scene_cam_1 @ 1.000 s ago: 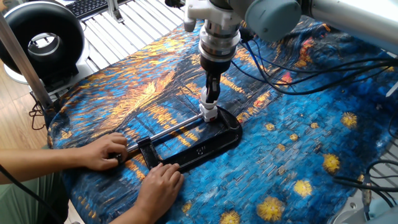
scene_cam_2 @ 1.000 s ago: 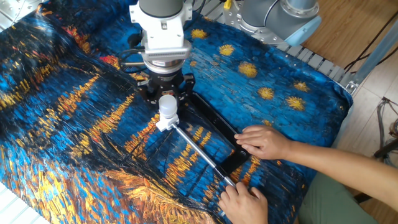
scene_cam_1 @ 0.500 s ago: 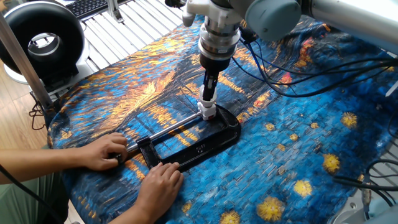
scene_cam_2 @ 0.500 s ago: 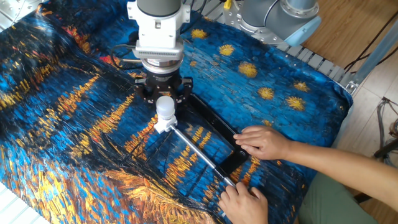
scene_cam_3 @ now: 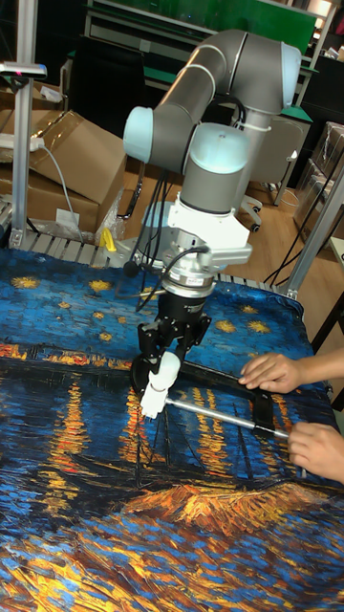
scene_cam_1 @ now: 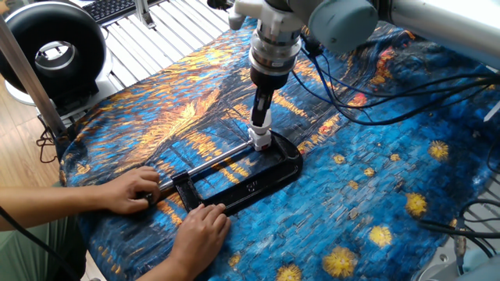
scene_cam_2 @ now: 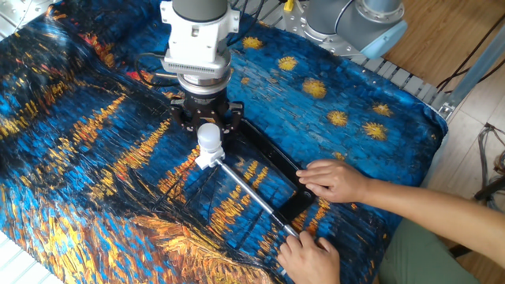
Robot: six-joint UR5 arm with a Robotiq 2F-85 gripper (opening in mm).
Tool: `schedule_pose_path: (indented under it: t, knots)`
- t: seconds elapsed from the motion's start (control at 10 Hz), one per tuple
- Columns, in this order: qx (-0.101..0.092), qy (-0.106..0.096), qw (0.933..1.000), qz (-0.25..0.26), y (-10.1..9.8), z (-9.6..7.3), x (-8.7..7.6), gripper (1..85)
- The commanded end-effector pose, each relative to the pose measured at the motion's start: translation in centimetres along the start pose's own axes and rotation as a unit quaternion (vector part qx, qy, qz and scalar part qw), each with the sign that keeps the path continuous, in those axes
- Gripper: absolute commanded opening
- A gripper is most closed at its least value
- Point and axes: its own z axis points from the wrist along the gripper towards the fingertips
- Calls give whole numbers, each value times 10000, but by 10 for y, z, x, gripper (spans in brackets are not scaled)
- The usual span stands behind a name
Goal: Install the light bulb by rotating it
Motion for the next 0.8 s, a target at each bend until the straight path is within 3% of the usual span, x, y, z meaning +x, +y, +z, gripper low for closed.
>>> schedule_pose_path:
  t: [0.0,0.1,0.2,0.3,0.7]
  knots:
    - [-112,-13,9993,357,-4,-7,2,330]
    - [-95,5,9992,393,-5,-5,2,393]
    - [-108,121,9992,358,-4,-3,7,527]
    - [-160,92,9989,440,1,-1,4,630]
    - [-260,264,9989,294,2,0,9,720]
